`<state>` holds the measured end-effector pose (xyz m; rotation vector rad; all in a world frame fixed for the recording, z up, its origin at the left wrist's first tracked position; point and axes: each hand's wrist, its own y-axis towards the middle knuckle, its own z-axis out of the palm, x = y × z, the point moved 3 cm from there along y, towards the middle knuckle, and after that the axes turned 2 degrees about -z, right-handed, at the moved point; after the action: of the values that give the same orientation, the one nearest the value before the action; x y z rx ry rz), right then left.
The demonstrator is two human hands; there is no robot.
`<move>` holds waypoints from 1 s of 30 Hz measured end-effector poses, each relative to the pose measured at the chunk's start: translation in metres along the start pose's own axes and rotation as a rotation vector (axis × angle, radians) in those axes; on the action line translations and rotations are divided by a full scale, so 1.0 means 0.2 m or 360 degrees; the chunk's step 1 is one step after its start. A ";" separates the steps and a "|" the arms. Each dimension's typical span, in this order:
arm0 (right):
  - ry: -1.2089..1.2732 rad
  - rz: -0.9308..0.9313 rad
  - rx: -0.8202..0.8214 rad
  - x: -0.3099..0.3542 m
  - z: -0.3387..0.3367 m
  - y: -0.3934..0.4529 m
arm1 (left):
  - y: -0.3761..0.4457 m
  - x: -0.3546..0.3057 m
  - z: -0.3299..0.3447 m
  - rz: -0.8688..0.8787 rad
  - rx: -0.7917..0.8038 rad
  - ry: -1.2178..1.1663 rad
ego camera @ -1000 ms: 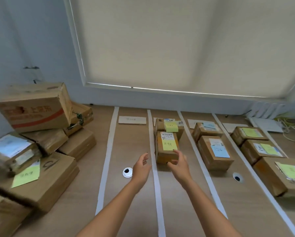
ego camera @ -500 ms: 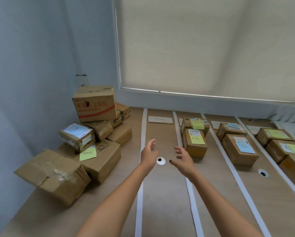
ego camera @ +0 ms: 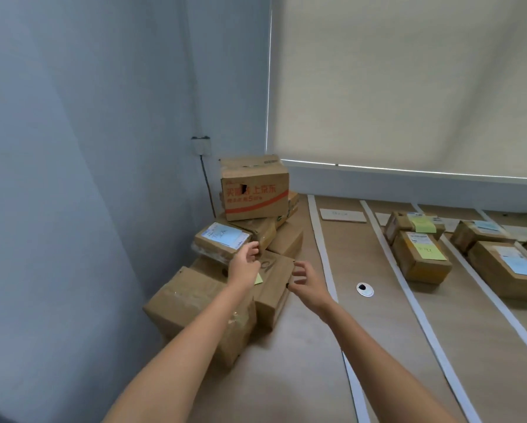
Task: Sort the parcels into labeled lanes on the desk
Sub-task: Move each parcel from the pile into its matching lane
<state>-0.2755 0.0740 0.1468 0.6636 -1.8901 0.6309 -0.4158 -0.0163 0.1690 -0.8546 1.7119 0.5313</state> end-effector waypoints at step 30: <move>0.0253 0.0529 0.0227 -0.04 0.64 -0.26 | -0.20 0.79 -0.89 -0.0874 -0.0239 0.0804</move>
<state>-0.3178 -0.0483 0.0987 0.3755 -1.8317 1.0082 -0.5197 -0.2127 0.0751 -1.6051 1.7816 0.0663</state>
